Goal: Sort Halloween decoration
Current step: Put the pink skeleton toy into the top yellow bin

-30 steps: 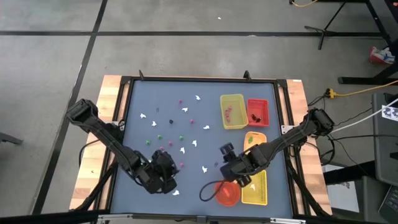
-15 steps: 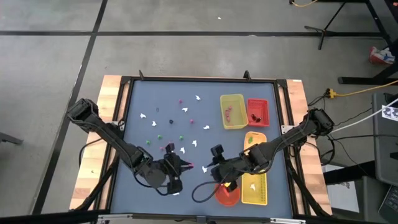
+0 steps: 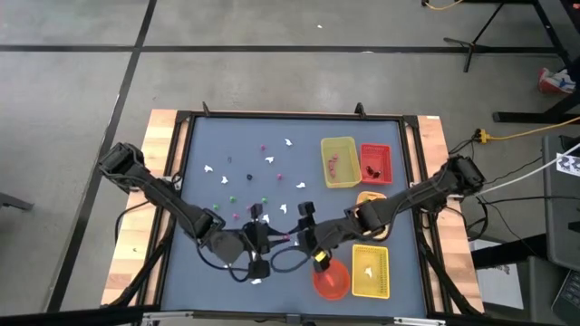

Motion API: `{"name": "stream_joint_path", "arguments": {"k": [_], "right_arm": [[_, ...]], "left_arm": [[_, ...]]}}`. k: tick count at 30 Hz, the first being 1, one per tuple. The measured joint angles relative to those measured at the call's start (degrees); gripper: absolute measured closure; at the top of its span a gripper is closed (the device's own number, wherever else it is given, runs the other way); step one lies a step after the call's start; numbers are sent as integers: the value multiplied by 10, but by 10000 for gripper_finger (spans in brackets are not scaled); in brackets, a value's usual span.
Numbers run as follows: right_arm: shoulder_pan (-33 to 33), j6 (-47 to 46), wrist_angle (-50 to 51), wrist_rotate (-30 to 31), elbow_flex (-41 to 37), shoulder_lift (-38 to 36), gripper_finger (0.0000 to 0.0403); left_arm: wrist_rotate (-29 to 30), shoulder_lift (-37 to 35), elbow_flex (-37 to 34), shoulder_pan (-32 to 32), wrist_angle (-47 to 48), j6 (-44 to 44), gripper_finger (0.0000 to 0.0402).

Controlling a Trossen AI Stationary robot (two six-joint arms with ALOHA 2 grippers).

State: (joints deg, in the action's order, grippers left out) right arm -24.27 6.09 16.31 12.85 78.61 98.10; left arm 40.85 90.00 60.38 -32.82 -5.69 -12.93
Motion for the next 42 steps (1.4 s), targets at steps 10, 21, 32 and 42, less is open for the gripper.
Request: {"name": "stream_joint_path", "arguments": {"k": [10,21,32,42], "right_arm": [[3,-4,2,1,0,0,228],[3,-4,-2,1,0,0,234],[3,2,-2,1,0,0,340],[3,2,-1,0,0,0,368]], "left_arm": [[-3,0,0,1,2,0,373],[-16,0,0,6,0,0,373],[-16,0,0,6,0,0,373],[-16,0,0,6,1,0,370]]}}
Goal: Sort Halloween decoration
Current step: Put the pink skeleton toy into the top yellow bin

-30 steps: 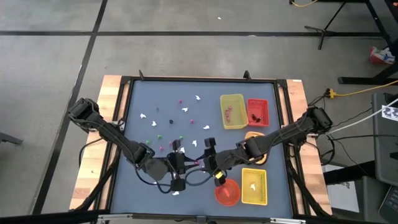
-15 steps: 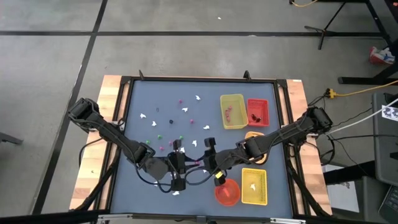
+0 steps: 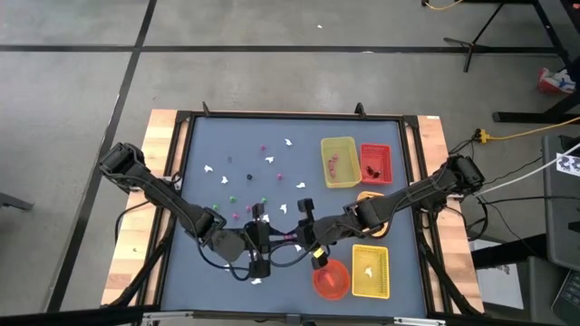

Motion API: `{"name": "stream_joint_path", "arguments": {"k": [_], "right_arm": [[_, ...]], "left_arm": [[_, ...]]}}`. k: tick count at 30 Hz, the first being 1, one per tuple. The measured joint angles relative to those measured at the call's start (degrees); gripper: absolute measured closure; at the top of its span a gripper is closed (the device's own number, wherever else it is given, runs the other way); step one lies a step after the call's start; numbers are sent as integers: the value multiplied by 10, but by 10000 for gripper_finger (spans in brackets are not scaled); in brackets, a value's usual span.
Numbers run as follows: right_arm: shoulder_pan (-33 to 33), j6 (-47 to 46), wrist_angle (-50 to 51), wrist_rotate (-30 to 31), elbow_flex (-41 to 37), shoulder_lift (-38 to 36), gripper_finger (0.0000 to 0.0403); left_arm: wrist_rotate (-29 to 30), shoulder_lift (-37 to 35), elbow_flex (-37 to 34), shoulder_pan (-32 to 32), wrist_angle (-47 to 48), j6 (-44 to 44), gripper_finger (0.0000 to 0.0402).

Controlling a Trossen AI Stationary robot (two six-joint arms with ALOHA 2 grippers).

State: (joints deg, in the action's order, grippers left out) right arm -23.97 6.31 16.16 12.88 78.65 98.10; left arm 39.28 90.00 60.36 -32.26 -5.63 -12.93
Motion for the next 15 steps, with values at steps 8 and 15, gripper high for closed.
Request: {"name": "stream_joint_path", "arguments": {"k": [8,15], "right_arm": [[0,10,11,11,1,0,359],[4,43,70,81,1,0,365]], "left_arm": [[3,0,0,3,0,-22,323],[-5,0,0,12,0,-34,266]]}}
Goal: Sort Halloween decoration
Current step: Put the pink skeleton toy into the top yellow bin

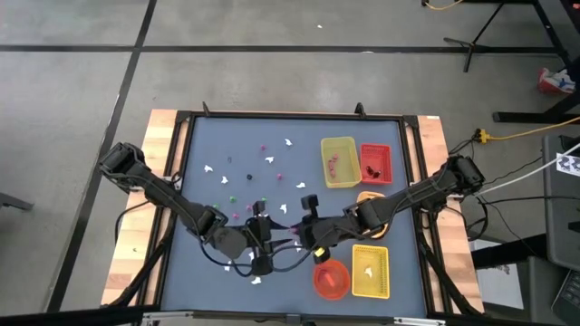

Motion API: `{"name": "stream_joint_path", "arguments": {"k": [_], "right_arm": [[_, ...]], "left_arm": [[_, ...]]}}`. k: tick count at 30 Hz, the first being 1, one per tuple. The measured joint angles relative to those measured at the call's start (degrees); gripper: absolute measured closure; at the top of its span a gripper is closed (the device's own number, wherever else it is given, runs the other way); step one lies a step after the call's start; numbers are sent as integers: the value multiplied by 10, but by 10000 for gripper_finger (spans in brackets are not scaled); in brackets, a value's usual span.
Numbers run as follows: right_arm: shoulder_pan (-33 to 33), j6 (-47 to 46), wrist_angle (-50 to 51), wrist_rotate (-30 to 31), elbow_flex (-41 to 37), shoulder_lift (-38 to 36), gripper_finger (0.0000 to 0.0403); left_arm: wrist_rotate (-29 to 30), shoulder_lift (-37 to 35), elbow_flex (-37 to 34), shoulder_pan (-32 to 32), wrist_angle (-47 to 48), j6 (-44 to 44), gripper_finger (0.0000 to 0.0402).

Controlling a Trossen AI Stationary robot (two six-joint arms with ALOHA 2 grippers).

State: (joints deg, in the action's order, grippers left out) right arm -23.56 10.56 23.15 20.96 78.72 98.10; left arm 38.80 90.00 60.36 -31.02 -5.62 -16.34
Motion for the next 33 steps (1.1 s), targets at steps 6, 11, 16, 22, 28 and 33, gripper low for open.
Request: {"name": "stream_joint_path", "arguments": {"k": [6,11,16,22,28,33], "right_arm": [[42,4,130,25,0,0,364],[105,4,233,25,0,0,364],[176,3,304,24,0,0,364],[265,3,353,23,0,0,364],[345,3,354,-14,0,0,363],[391,3,354,-27,0,0,363]], "left_arm": [[-2,0,0,0,0,0,252],[-3,0,0,0,1,0,251],[-3,0,0,0,2,0,251],[-4,0,0,0,2,0,251],[-6,0,0,0,6,0,251],[-6,0,0,0,6,0,251]]}}
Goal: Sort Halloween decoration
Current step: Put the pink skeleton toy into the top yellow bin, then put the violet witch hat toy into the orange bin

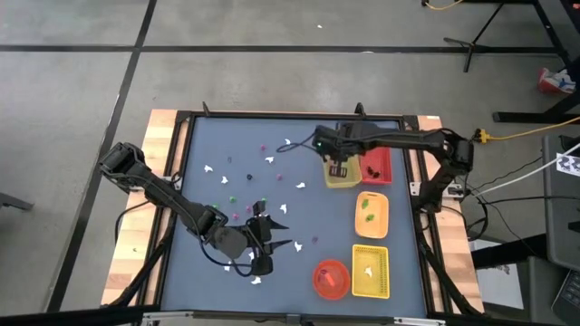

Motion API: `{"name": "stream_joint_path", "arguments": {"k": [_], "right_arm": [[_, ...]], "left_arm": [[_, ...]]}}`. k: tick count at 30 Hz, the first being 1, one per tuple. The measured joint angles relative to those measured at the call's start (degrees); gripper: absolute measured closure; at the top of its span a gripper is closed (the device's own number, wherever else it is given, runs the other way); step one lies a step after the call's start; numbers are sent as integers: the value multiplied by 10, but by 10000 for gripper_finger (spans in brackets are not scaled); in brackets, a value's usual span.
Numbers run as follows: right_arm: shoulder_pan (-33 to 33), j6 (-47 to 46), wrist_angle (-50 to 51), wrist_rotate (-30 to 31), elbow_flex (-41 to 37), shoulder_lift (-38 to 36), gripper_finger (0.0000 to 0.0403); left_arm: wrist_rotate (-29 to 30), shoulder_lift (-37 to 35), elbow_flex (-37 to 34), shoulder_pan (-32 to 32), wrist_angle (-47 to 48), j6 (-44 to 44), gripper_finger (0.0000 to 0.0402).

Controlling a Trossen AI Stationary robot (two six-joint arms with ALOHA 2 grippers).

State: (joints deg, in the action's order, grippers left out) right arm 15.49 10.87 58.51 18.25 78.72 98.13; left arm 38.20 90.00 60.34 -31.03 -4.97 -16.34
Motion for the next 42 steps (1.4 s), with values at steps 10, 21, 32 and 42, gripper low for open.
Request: {"name": "stream_joint_path", "arguments": {"k": [10,21,32,42], "right_arm": [[41,1,1,-23,0,0,363],[40,1,0,-34,0,0,321],[40,1,0,-24,0,0,226],[40,1,0,-24,0,0,219]], "left_arm": [[0,0,0,0,0,0,251],[0,0,0,0,1,0,251],[0,0,0,0,1,0,251],[0,0,0,0,1,0,251]]}}
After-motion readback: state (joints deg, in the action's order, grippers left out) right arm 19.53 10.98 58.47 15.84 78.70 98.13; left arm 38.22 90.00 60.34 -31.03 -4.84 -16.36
